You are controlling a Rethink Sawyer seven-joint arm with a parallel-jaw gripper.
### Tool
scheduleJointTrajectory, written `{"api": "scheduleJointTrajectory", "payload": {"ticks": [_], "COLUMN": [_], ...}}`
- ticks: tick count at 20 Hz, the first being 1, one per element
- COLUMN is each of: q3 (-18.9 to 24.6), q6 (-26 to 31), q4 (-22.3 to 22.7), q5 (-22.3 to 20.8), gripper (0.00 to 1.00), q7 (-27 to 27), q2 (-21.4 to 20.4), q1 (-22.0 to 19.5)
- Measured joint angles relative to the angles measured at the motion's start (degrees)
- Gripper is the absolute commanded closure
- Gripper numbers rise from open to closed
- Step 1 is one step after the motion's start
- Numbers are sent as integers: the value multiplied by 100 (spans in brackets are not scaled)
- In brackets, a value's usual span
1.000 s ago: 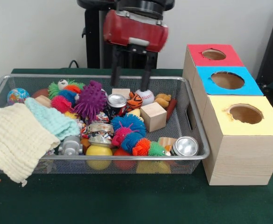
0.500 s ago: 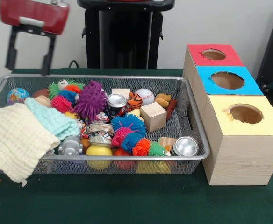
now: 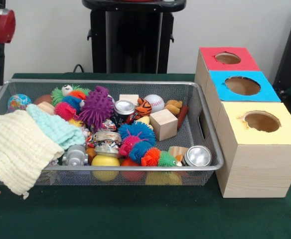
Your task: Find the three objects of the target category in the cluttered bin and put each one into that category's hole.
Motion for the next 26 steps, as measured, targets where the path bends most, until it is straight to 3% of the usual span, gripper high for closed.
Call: {"api": "scheduleJointTrajectory", "payload": {"ticks": [12,19,26], "q3": [636,691,693], "q6": [458,719,1139], "q4": [-34,-170,-600], "q5": [-410,-780,-1261], "gripper": [0,0,0], "q7": [-13,-13,-13], "q2": [482,742,1005], "q1": [-34,65,216]}}
